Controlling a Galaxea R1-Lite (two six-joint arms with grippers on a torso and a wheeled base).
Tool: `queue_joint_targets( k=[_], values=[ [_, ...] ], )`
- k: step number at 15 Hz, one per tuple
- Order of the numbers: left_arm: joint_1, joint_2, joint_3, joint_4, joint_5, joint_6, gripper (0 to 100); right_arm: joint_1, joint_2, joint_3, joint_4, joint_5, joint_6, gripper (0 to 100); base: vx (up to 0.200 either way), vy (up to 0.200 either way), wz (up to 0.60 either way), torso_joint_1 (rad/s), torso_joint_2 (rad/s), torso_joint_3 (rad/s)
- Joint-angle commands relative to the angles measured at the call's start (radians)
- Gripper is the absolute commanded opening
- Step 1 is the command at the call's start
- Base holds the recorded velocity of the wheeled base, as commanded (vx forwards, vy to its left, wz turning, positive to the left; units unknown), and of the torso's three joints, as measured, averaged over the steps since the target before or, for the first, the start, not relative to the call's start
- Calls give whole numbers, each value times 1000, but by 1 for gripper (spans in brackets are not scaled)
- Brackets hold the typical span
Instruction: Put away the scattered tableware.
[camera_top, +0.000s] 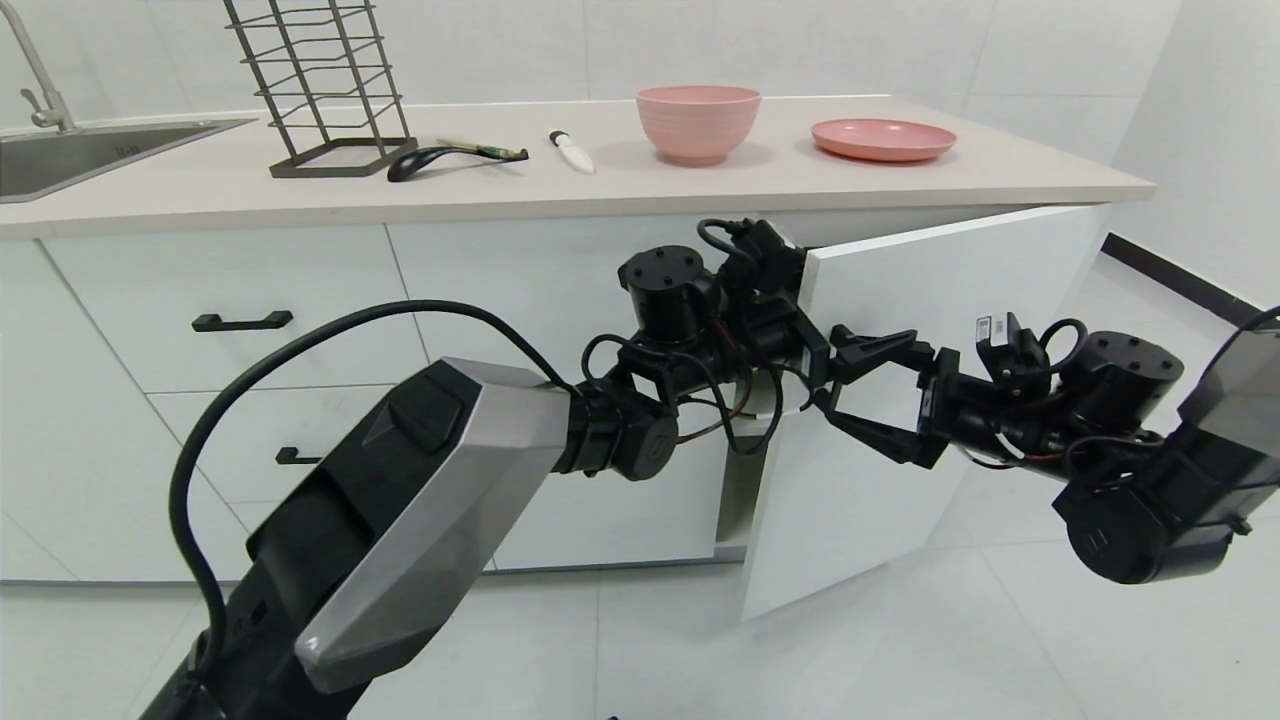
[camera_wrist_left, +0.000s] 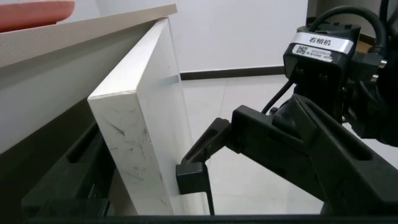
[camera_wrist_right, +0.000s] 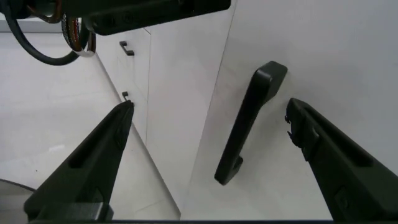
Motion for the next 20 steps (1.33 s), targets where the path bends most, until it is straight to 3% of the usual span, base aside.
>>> queue_joint_targets(
  k=[1, 3, 4, 7, 9, 13, 18, 20],
  values=[
    [-8, 1, 1, -2, -7, -1, 100, -1, 26, 4, 13, -14, 4, 100, 0, 0, 0, 0, 0, 0],
    [-10, 1, 1, -2, -5, -1, 100, -1, 14, 35, 8, -31, 1, 100, 0, 0, 0, 0, 0, 0],
    [-8, 1, 1, -2, -5, -3, 100, -1, -40, 93, 7, -91, 1, 100, 0, 0, 0, 0, 0, 0],
    [-7, -2, 2, 4, -1, -4, 100, -11, -235, 260, 7, -122, 11, 100, 0, 0, 0, 0, 0, 0],
    [-7, -13, 8, 12, 5, -4, 100, -41, -367, 424, 10, -122, 13, 100, 0, 0, 0, 0, 0, 0],
    [6, -38, 8, 33, 7, -27, 100, -144, -618, 604, 16, -114, 8, 100, 0, 0, 0, 0, 0, 0],
    [7, -38, 30, 35, 10, -27, 100, -144, -816, 674, 17, -120, 7, 100, 0, 0, 0, 0, 0, 0],
    [1, -38, 84, 16, 19, -27, 100, -150, -937, 687, 17, -122, 7, 100, 0, 0, 0, 0, 0, 0]
  ],
)
